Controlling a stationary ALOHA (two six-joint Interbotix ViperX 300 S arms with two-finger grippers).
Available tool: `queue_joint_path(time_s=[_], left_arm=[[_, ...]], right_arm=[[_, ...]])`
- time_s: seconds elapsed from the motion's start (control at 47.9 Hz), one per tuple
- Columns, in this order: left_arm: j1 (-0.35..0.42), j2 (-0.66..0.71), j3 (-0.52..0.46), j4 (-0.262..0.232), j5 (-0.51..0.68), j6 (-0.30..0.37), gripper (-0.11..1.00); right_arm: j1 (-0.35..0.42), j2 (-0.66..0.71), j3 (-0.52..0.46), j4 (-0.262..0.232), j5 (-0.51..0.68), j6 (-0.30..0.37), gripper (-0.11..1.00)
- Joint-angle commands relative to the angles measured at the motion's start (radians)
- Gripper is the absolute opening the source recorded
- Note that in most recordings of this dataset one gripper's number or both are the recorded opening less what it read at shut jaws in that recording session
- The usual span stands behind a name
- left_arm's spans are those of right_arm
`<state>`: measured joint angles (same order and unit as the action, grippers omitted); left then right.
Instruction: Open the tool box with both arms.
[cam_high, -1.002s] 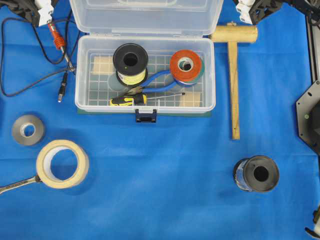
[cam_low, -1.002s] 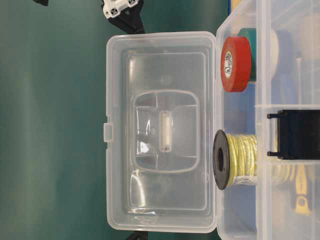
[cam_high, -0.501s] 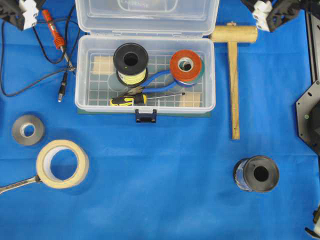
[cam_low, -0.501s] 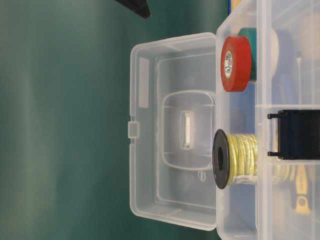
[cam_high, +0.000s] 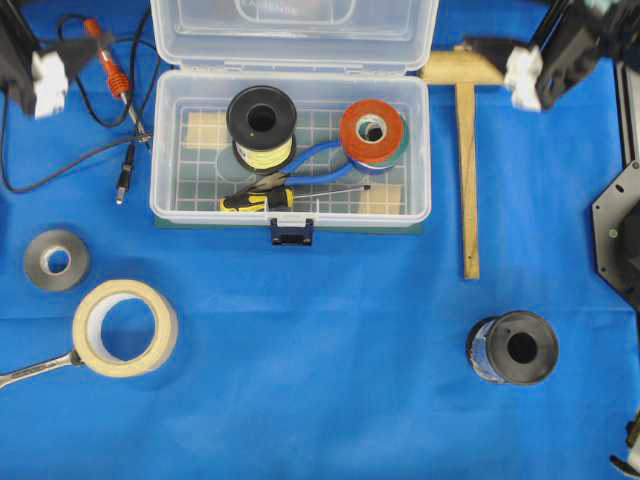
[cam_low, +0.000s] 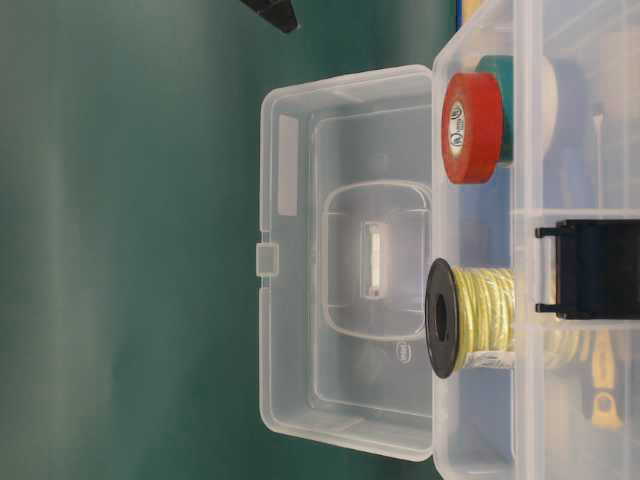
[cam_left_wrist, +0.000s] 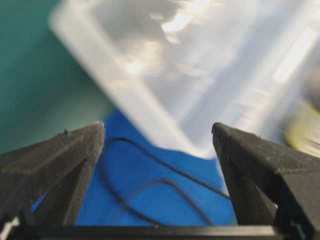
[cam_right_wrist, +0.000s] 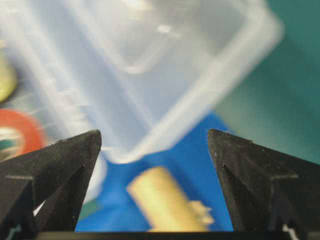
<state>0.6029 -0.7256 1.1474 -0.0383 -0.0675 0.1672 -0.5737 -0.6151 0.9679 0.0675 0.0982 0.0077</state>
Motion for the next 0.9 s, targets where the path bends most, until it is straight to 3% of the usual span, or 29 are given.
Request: queue_joint_path(time_s=[0.0,0.271,0.459,0.668,0.877], left_arm=[[-0.077,-0.034,0.0,0.003,0.018,-0.005,0.86],[-0.314,-0.127,0.04,0.002,0.077,-0.008,0.86],[-0.388,-0.124,0.044,0.002,0.124,-0.008,0.86],[-0.4,-0.126,0.046,0.002,0.13,-0.005,0.86],[-0.425,-0.207,0.067,0.002,0.155,-0.003,0.85]], right_arm=[[0.071,-0.005,-0.009,0.011,0.006,-0.002,0.85],[0.31,0.0,-0.002,0.02,0.026,-0.002,0.85],[0.419,0.021,-0.002,0.038,0.028,0.0,0.85],[0.443,0.026,0.0,0.034,0.029,-0.005,0.85],[0.453,-0.084,0.061,0.032,0.041,-0.005,0.85]])
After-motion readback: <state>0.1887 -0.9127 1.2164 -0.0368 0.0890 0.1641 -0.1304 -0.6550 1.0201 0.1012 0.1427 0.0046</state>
